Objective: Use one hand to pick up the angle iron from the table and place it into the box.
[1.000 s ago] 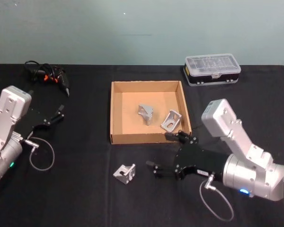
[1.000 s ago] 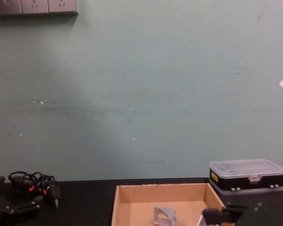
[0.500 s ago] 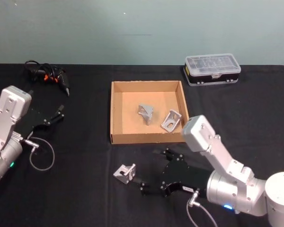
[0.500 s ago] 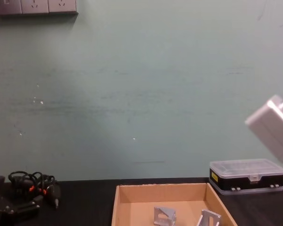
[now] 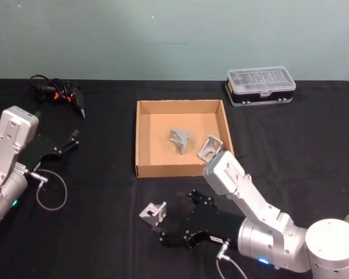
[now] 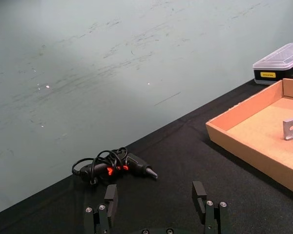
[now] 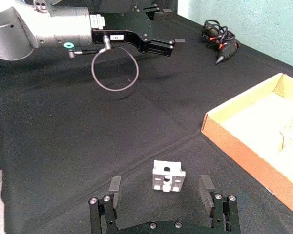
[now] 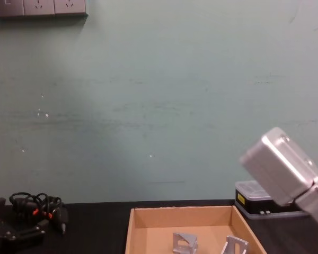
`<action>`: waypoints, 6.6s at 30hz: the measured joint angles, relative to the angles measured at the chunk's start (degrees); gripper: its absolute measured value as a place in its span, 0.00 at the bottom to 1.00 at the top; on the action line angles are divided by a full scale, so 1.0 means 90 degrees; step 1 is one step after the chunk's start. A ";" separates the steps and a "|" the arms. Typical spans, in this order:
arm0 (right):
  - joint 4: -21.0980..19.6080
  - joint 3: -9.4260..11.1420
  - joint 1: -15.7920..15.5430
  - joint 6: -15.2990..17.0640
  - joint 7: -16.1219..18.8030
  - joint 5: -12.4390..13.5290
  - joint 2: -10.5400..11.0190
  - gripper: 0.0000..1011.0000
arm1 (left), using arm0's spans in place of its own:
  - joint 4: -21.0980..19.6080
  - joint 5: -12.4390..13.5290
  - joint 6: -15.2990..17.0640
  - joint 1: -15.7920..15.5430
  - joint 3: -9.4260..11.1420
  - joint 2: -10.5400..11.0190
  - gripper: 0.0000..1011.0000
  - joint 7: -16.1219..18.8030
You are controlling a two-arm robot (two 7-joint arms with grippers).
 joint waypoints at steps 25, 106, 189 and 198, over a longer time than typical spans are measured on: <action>0.0686 -0.0051 0.0204 0.0077 -0.0144 -0.0499 -0.0667 0.99 | 0.0000 0.0000 0.0000 0.0000 0.0000 0.0000 0.99 0.0000; 0.0185 0.1062 0.0286 -0.0439 -0.0465 -0.0557 -0.0645 0.45 | 0.0000 0.0000 0.0000 0.0000 0.0000 0.0000 0.99 0.0000; 0.4427 0.1104 0.2810 -0.0440 -0.0843 -0.1933 -0.2257 0.91 | 0.0000 0.0000 0.0000 0.0000 0.0000 0.0000 0.99 0.0000; 0.4258 0.1204 0.2726 -0.0464 -0.0854 -0.1906 -0.2201 0.99 | 0.0000 0.0000 0.0000 0.0000 0.0000 0.0000 0.99 0.0000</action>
